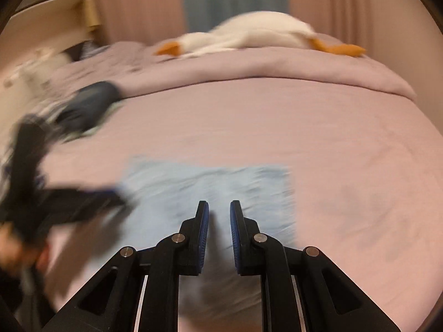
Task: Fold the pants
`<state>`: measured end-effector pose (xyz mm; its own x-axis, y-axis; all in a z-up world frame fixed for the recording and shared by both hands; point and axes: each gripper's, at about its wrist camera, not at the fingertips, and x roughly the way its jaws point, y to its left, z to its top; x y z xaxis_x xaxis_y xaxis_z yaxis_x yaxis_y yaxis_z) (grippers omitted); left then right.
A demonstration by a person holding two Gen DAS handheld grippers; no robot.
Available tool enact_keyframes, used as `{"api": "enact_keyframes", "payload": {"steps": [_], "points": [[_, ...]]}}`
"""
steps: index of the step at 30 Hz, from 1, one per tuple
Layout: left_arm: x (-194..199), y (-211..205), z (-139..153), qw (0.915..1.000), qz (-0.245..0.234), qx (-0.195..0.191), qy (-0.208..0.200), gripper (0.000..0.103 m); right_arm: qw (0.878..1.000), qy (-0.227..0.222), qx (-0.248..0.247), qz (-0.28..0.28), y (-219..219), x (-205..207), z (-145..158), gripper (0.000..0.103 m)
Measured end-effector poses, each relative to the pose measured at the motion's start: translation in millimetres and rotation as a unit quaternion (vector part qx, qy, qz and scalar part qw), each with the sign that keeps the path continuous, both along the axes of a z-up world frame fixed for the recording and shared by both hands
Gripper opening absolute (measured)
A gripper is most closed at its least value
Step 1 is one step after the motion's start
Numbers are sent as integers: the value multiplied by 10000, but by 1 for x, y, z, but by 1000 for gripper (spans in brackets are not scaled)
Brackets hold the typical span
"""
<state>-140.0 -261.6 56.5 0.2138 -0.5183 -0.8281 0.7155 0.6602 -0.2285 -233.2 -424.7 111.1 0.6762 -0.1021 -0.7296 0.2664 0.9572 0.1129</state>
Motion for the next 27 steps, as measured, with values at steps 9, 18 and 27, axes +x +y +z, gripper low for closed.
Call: {"api": "enact_keyframes", "payload": {"steps": [9, 18, 27], "points": [[-18, -6, -3, 9983, -99, 399, -418, 30, 9984, 520, 57, -196, -3, 8, -21, 16], [-40, -2, -2, 9982, -162, 284, -507, 31, 9985, 210, -351, 351, 43, -37, -10, 16], [-48, 8, -3, 9984, -75, 248, -508, 34, 9966, 570, -584, 134, 50, -40, -30, 16]]}}
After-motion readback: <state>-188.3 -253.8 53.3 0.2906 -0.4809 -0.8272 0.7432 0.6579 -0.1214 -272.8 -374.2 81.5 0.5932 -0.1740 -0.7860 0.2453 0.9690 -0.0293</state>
